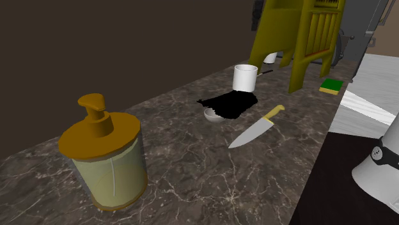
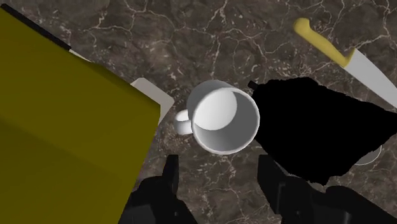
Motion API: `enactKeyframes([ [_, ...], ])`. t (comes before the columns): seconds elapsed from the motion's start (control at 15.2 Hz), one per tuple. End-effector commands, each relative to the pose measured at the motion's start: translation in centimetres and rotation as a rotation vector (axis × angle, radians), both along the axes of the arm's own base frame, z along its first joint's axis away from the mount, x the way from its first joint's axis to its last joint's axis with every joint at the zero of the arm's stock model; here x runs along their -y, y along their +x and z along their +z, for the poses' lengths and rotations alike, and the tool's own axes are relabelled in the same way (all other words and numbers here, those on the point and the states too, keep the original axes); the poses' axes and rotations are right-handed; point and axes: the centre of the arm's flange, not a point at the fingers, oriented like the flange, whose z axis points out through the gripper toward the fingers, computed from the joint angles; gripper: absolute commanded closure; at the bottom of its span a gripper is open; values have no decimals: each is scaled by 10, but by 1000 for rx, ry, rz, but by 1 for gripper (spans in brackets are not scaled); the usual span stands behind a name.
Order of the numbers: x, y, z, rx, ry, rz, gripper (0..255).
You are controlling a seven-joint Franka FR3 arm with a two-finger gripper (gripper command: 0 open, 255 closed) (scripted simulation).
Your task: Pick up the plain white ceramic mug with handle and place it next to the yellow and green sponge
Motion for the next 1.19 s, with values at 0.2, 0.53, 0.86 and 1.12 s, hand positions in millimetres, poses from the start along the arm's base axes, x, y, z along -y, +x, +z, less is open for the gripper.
enactKeyframes([
  [0.2,14,-18,-20,-27,22,-33,255],
  [0.53,-1,-4,-2,3,-2,10,255],
  [0.86,-37,-6,-45,28,-41,-9,0],
  [1.12,-71,-5,-89,54,-80,-29,0],
])
